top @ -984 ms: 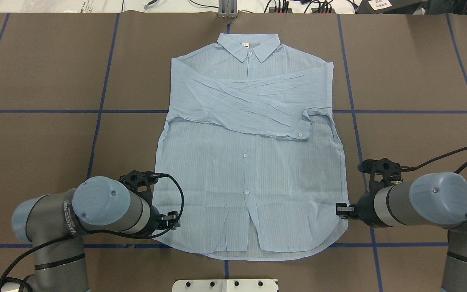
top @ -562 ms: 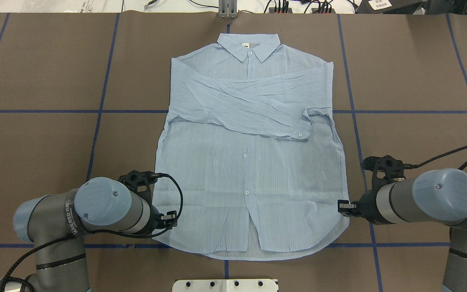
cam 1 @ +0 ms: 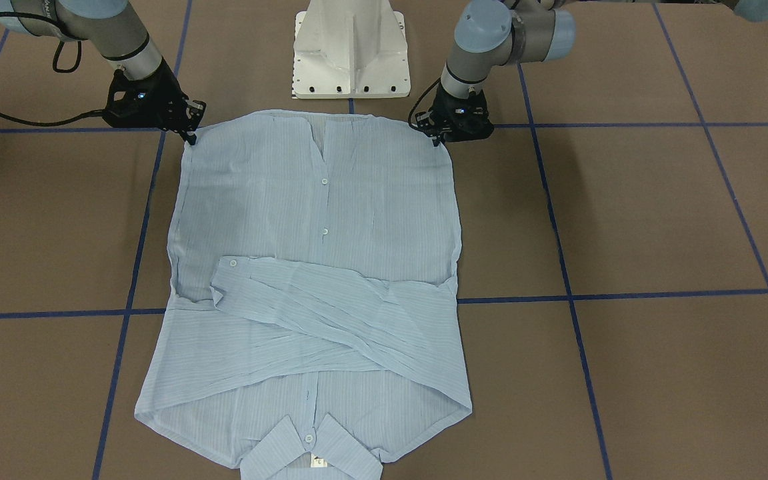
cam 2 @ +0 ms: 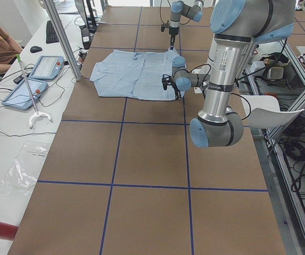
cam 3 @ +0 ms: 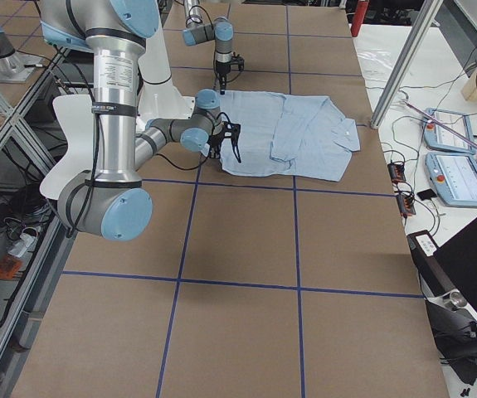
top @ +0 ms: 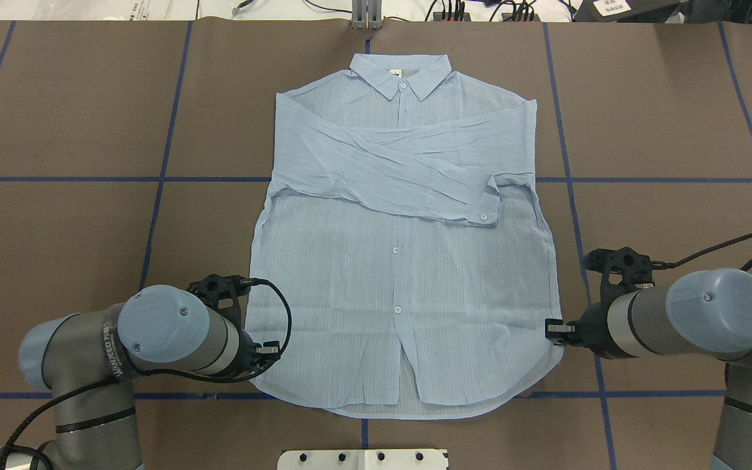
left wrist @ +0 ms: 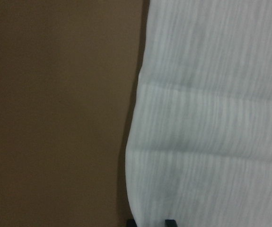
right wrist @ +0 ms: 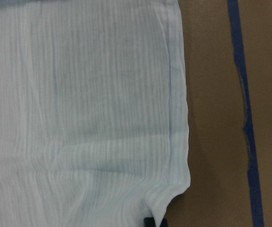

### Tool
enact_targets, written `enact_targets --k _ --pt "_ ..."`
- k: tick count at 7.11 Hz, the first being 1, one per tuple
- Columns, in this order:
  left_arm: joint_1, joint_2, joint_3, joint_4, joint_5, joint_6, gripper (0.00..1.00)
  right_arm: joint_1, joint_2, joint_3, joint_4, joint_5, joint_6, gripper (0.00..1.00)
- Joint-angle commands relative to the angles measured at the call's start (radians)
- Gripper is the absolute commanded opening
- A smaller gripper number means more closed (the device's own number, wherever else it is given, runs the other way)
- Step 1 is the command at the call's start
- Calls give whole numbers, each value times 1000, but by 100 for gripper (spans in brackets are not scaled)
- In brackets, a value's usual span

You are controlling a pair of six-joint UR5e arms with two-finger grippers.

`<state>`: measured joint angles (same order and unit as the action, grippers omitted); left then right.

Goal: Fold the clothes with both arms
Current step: 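Grasp both hem corners with the left and right grippers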

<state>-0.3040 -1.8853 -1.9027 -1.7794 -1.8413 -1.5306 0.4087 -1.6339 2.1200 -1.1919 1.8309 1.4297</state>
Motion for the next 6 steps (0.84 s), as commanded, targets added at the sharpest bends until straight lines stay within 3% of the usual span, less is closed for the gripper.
enact_targets --k 1,3,6 --pt "-9 17 -50 5 -1 1 0 31 2 0 0 45 -2 0" --pt "-9 26 -131 84 -6 7 0 77 0 12 0 91 -5 0" --pt "-14 25 -131 91 -7 18 0 139 -1 12 2 149 -14 0"
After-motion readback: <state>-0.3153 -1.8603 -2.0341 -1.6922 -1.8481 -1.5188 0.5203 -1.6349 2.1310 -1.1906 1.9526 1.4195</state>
